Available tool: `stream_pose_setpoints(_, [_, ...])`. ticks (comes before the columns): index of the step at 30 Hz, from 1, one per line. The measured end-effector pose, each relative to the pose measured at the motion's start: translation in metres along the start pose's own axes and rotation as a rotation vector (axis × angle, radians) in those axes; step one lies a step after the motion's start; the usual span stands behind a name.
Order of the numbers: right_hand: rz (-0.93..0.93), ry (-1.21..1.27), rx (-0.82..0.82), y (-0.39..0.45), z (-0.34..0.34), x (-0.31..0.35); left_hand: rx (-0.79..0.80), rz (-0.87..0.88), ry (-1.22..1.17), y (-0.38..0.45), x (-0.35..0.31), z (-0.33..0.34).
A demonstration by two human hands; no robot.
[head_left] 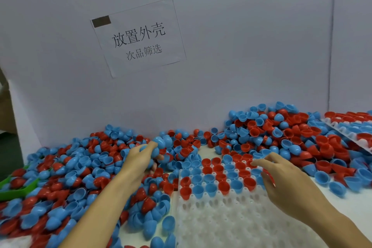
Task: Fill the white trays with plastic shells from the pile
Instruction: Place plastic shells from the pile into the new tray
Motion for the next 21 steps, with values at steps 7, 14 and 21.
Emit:
stream_pose_setpoints(7, [-0.025,-0.001,0.01,-0.001,-0.001,0.007,-0.11,-0.002,0.062,-0.021,0.024,-0.016])
stream_pose_setpoints(14, [-0.02,0.193,0.058,-0.004,0.002,0.036,0.055,0.065,-0.162,-0.081,0.012,-0.003])
stream_pose_setpoints(21, [0.222,0.88,0.172,-0.025,0.01,0.096,0.296,0.36,0.002,-0.142,-0.006,0.025])
Point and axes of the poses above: each hand's wrist, its own y-axis towards the middle knuckle, its own z-axis out of the palm, x = y × z, the point moved 7 cm from there along y, towards the middle knuckle, and after that the axes turned 13 degrees about -x, right-handed, at the moved point
